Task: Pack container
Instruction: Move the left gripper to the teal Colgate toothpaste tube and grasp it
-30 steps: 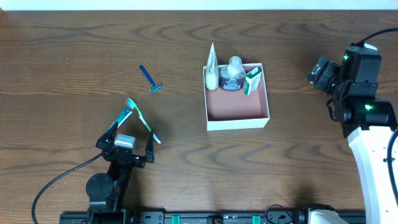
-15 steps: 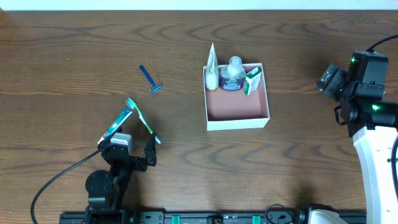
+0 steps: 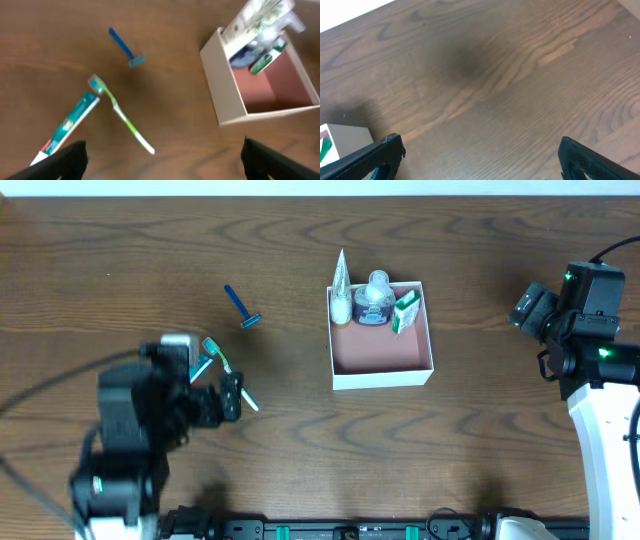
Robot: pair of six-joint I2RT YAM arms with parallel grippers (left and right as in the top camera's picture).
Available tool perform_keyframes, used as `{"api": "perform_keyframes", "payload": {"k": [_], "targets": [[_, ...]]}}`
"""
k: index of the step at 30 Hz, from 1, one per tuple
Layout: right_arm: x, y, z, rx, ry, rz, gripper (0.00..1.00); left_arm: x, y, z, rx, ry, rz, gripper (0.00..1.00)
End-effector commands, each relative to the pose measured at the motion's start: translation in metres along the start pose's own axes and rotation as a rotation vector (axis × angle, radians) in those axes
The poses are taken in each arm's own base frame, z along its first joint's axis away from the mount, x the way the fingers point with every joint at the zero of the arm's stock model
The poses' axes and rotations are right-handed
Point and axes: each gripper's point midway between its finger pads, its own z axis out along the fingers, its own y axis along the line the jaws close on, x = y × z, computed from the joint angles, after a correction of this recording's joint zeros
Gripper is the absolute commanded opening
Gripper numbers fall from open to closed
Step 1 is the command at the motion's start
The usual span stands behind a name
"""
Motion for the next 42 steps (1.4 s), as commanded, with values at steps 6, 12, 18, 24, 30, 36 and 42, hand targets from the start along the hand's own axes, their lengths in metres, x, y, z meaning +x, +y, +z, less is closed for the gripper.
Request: {"api": "perform_keyframes", "payload": {"k": [6, 12, 18, 24, 30, 36, 42], "targets": [[-0.005, -0.003, -0.002, 0.012, -0.015, -0.005, 0.99, 0.004, 0.024, 0.04, -0.08, 0.264, 0.07, 0.98], [-0.005, -0.003, -0.002, 0.012, -0.015, -0.005, 0.99, 0.017, 0.059, 0.064, -0.222, 0.386, 0.114, 0.98], [-0.005, -0.003, -0.002, 0.012, -0.015, -0.004, 0.99, 0.032, 0.088, 0.078, -0.352, 0.498, 0.129, 0.98], [-0.005, -0.003, -0.002, 0.012, -0.015, -0.004, 0.99, 0.036, 0.114, 0.084, -0.46, 0.56, 0.21, 0.98], [-0.005, -0.003, -0.002, 0.012, -0.015, -0.005, 0.99, 0.046, 0.132, 0.098, -0.44, 0.637, 0.278, 0.98], [-0.005, -0.003, -0.002, 0.012, -0.015, -0.005, 0.99, 0.069, 0.154, 0.109, -0.435, 0.733, 0.197, 0.98], [-0.005, -0.003, -0.002, 0.012, -0.015, -0.005, 0.99, 0.082, 0.145, 0.127, -0.308, 0.744, 0.117, 0.96]]}}
